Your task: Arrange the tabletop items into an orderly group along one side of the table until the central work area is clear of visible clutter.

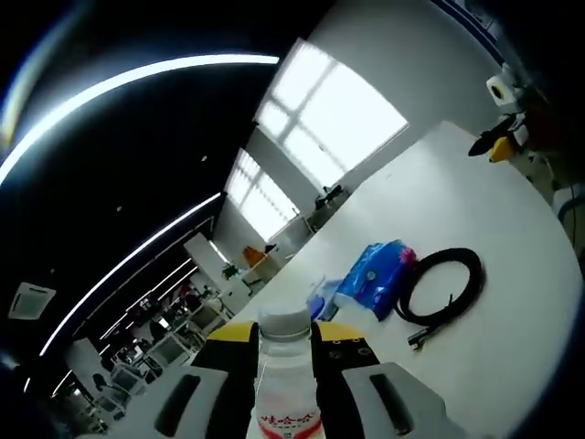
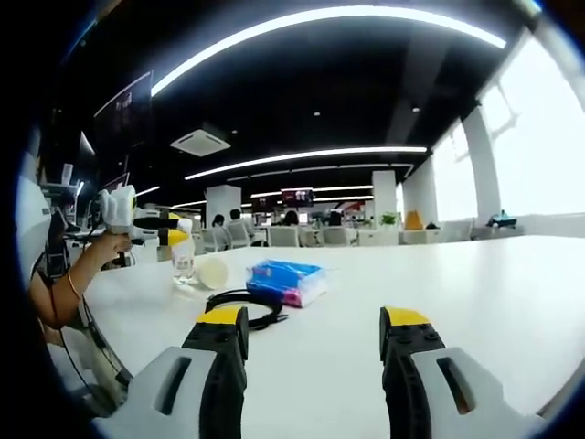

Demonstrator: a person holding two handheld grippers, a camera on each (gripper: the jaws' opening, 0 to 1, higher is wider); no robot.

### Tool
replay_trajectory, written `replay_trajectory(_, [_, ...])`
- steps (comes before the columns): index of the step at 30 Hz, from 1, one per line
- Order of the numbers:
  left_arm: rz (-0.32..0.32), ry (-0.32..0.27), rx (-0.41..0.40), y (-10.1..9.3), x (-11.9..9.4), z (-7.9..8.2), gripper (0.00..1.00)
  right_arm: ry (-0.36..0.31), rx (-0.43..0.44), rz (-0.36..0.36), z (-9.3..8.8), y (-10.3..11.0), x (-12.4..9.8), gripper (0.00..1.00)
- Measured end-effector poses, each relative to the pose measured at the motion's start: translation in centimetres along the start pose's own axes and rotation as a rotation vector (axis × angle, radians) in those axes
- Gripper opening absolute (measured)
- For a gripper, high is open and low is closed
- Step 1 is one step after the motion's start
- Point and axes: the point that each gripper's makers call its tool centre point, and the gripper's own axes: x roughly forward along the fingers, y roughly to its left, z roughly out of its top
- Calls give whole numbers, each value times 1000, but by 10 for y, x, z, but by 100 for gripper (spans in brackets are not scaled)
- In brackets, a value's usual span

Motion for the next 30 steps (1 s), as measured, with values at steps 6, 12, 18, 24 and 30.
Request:
replay_trajectory(6, [35,16,-80,15,2,-7,21,7,0,-7,-2,-1,-1,56])
replay_trajectory(12, [60,3,-170,29,1,-12,21,10,-3,-8,-3,-1,0,56])
replay_trajectory(18, [108,-12,-241,46,-2,-19,21,14,-3,-7,-4,-1,1,56])
replay_trajectory(24, [141,-11,-267,53,-4,-23,21,22,-4,-5,-7,1,2,56])
replay_trajectory(30, [216,-7,-310,67,-8,-33,22,25,-4,-7,-8,1,1,55])
